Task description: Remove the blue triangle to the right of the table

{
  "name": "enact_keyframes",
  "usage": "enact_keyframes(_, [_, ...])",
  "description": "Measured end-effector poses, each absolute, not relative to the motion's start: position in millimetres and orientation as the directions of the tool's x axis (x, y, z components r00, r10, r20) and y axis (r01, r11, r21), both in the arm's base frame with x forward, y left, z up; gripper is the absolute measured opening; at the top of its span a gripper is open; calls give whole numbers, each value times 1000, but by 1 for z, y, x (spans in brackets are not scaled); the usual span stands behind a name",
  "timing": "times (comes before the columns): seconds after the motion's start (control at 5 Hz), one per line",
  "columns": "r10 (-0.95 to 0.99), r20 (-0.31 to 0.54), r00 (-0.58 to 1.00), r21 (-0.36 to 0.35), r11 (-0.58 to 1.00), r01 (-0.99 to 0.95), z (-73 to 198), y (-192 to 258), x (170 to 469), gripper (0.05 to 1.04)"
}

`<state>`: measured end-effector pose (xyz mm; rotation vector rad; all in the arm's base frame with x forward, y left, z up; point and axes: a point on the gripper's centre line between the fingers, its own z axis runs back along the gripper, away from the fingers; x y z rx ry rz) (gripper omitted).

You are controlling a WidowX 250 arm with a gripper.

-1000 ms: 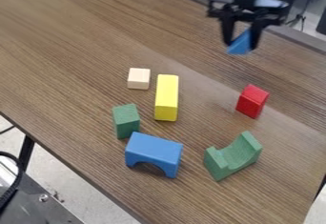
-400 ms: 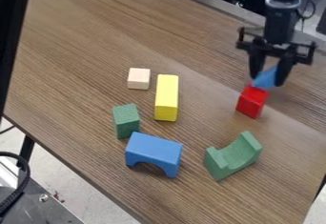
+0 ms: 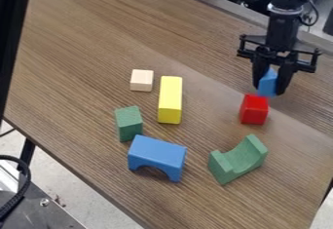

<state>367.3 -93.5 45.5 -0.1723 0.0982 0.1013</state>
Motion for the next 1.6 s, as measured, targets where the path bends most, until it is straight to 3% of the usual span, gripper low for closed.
enact_keyframes(0.4, [106,-76,992,-145,983,-116,44,-86,373,371])
enact_keyframes(0.6, [102,-9,995,-103,989,-103,43,-79,383,379])
enact_keyframes(0.8, [101,105,989,-16,995,-100,29,-67,403,421])
enact_keyframes(1.0, [107,132,985,-15,994,-106,23,-61,412,593])
enact_keyframes(1.2, [98,128,987,-29,995,-95,24,-63,414,876])
enact_keyframes(1.4, [116,122,986,-56,992,-110,24,-61,410,1011])
enact_keyframes(1.6, [151,128,980,-67,987,-143,45,-51,401,1002])
